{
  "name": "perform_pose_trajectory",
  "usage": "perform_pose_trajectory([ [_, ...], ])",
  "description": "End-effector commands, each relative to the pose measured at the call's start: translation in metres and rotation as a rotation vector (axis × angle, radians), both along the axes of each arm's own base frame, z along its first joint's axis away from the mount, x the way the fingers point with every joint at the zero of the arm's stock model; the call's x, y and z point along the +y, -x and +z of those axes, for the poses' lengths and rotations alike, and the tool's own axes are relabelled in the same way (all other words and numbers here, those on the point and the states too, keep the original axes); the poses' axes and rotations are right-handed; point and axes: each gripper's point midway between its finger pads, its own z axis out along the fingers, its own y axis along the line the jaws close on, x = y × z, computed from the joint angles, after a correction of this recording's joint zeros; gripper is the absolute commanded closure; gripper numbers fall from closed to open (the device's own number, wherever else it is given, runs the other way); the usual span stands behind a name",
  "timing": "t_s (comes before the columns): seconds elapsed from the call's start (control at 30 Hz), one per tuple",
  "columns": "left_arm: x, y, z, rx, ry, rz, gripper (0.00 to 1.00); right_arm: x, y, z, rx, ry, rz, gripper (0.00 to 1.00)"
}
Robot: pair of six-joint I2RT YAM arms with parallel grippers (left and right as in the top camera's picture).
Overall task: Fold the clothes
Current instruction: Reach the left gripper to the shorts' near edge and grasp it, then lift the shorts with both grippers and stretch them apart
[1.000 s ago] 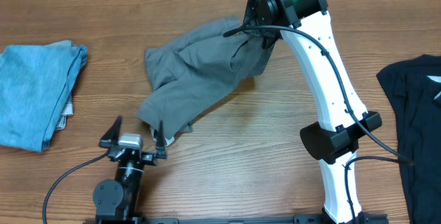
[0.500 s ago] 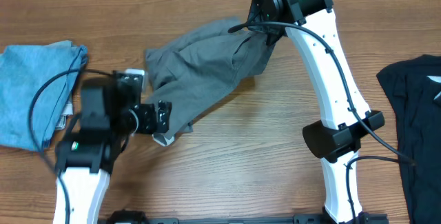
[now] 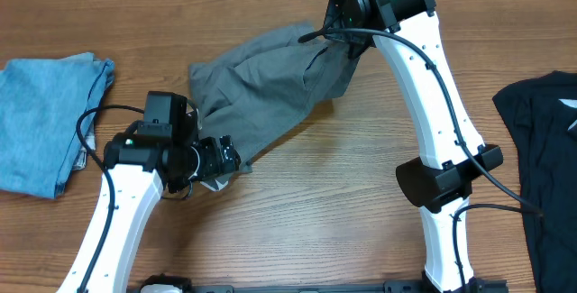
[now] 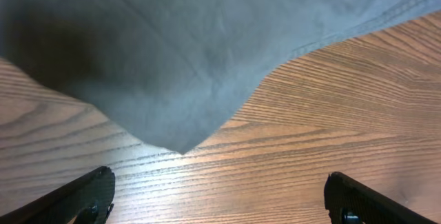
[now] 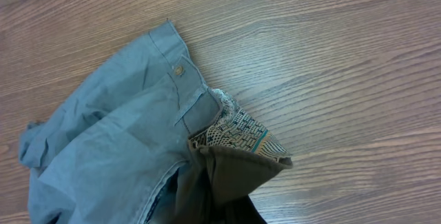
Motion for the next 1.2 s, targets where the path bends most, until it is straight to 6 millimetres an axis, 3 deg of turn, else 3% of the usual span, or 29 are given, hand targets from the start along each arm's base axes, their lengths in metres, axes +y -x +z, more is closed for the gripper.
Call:
perform_pose_trajectory([
  [0.0,0.003,-0.012,0.011,-0.079,-0.06,0.048,0.0,-0.003,-0.002,0.008,-0.026,-0.001,-0.004,0.96],
  [0.1,0.002,-0.013,-0.008,-0.007,-0.067,0.057,0.0,-0.003,-0.002,0.008,-0.026,-0.001,-0.004,0.96],
  [0.17,0.0,-0.013,-0.018,0.027,-0.074,0.048,0.1,-0.003,-0.002,0.008,-0.027,-0.002,-0.004,0.96],
  [0.23,-0.003,-0.016,-0.023,0.034,-0.075,0.043,0.12,-0.003,-0.002,0.008,-0.03,-0.003,-0.004,0.96],
  [0.33,-0.004,-0.012,-0.038,0.107,-0.08,0.074,0.37,-0.002,-0.003,0.008,-0.03,-0.003,-0.004,0.96],
  [0.37,-0.003,-0.011,-0.043,0.129,-0.082,0.084,0.36,-0.002,-0.003,0.008,-0.031,-0.004,-0.004,0.96],
  [0.53,-0.004,-0.005,-0.06,0.209,-0.09,0.082,0.14,-0.002,-0.003,0.008,-0.031,-0.004,-0.004,0.96],
  [0.6,-0.004,-0.003,-0.06,0.217,-0.093,0.082,0.14,-0.002,-0.003,0.008,-0.031,-0.004,-0.004,0.96],
  [0.67,-0.004,-0.009,-0.06,0.194,-0.088,0.083,0.26,-0.002,-0.003,0.008,-0.031,-0.004,-0.004,0.96],
  [0.73,-0.005,-0.01,-0.06,0.19,-0.085,0.089,0.49,-0.003,-0.003,0.008,-0.03,-0.003,-0.004,0.96],
  [0.77,-0.005,-0.01,-0.06,0.19,-0.085,0.089,0.67,-0.003,-0.003,0.008,-0.03,-0.003,-0.004,0.96],
  [0.8,-0.005,-0.01,-0.06,0.19,-0.086,0.089,0.75,-0.002,-0.003,0.008,-0.03,-0.003,-0.004,0.96],
  [0.9,-0.005,-0.01,-0.06,0.188,-0.086,0.089,0.96,-0.002,-0.003,0.008,-0.03,-0.003,-0.004,0.96],
  [0.93,-0.005,-0.011,-0.059,0.186,-0.085,0.087,0.96,-0.003,-0.003,0.008,-0.031,-0.002,-0.005,0.96],
  [1.03,-0.01,-0.021,-0.043,0.134,-0.064,0.044,0.96,-0.01,-0.005,0.01,-0.047,0.047,0.002,0.96],
  [1.17,-0.007,-0.047,0.032,-0.018,-0.096,-0.026,0.96,-0.013,0.003,0.018,-0.045,0.059,0.029,0.96],
])
